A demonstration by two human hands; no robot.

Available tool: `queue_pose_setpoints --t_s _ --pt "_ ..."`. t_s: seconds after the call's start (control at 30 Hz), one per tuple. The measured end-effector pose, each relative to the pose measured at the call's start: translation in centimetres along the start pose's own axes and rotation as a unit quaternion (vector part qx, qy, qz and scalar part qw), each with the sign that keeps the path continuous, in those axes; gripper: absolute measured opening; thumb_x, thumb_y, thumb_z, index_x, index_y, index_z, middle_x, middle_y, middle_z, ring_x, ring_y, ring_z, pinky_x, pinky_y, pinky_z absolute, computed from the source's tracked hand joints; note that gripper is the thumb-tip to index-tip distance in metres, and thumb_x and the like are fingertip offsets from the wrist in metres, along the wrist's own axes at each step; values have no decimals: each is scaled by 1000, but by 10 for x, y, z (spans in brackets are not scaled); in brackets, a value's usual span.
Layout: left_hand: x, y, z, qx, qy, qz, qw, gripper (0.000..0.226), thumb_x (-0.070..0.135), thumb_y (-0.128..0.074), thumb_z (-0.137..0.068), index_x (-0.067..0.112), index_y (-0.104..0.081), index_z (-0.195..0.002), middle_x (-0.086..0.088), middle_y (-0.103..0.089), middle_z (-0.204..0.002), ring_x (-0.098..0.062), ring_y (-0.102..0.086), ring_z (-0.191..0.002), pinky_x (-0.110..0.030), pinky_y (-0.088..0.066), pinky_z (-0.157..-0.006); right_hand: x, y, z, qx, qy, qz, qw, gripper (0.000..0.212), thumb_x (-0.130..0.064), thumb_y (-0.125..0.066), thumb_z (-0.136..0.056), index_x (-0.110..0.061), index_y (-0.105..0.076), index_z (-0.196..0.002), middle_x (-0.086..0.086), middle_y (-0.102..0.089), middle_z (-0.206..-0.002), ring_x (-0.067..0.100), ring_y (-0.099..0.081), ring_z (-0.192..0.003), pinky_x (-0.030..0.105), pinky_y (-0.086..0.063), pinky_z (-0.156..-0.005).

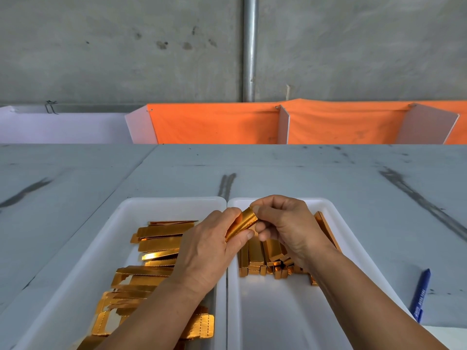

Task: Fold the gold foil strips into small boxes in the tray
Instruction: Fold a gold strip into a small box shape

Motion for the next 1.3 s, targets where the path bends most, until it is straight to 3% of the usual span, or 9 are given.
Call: queue_pose_setpoints --t_s 0.1,0.27,1.0,1.2,1.3 --pt "-1 0 0 0 16 15 1000 52 64 -37 -82 29 -50 -117 15 -48 -86 -3 -49 -71 -8 -32 -59 -1 0 1 -5 -1 1 1000 18 -6 -56 -97 -7 -74 -97 13 -67 -66 18 -60 -51 23 -53 -56" --pt "-3 0 0 7 33 44 998 50 65 -39 -81 31 -50 -116 18 -46 -83 -2 -50 -72 -9 -31 -59 -3 1 2 -14 -4 22 1000 29 2 -52 -94 -12 -77 -98 13 -65 -66 20 -59 -55 26 -53 -62" --pt "-8 -3 0 28 55 32 998 48 63 -42 -82 31 -50 -117 18 -45 -82 -4 -51 -70 -9 -32 -58 2 -2 2 -12 21 39 999 16 -7 -66 -92 -15 -77 -100 9 -67 -68 15 -63 -57 22 -54 -63" --pt "-11 -2 0 33 69 -12 997 38 54 -49 -89 30 -49 -118 14 -52 -88 -7 -56 -74 -17 -48 -62 9 -13 4 -22 12 -7 1000 16 -6 -72 -88 -14 -76 -101 9 -73 -79 13 -68 -70 22 -57 -63" --pt "-9 -1 -1 35 59 -32 997 37 52 -48 -91 28 -50 -119 11 -55 -89 -7 -55 -74 -17 -46 -61 11 -15 3 -8 4 -19 1000 12 -9 -73 -87 -11 -74 -99 10 -73 -78 13 -69 -68 22 -58 -61"
Point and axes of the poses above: each hand's wrist, its own z-axis away from the middle knuckle, its own y-axis out of the back of the hand, x = y × z, the point moved 3 cm from there along -z, towards the middle knuckle
